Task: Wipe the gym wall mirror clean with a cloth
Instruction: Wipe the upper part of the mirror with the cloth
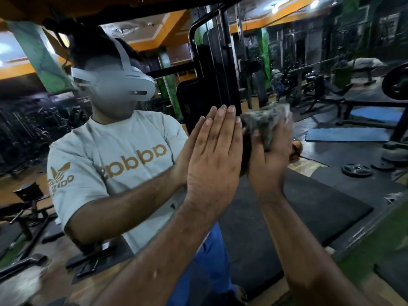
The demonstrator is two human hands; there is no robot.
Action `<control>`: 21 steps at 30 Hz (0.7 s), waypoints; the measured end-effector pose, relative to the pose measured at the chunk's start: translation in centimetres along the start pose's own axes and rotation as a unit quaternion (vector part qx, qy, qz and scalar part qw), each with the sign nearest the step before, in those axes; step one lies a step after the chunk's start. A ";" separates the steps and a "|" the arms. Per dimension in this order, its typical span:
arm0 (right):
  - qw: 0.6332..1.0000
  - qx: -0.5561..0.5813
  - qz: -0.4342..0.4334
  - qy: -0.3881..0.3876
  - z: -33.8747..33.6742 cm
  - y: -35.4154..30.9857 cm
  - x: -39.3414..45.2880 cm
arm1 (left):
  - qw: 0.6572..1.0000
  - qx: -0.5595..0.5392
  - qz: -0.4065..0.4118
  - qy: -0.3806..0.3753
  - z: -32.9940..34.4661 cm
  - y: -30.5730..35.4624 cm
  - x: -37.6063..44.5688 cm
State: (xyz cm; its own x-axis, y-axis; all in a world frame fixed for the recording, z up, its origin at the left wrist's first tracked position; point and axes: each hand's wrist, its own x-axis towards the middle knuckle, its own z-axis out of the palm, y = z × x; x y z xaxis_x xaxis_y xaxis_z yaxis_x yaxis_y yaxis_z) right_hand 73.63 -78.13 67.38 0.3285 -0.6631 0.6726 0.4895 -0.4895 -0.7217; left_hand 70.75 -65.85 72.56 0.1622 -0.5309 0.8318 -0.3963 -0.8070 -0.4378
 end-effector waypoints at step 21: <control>0.999 0.003 0.048 -0.012 -6.4 9.5 9.1 | 0.999 -0.003 -0.047 -0.002 6.3 10.2 5.1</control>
State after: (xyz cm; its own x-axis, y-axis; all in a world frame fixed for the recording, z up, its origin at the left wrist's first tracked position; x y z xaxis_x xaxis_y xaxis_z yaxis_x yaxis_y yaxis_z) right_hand 76.08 -92.46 65.63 0.3934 -0.6925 0.6047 0.4591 -0.4219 -0.7818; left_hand 73.22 -78.43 70.24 0.2026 -0.4541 0.8676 -0.3837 -0.8520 -0.3563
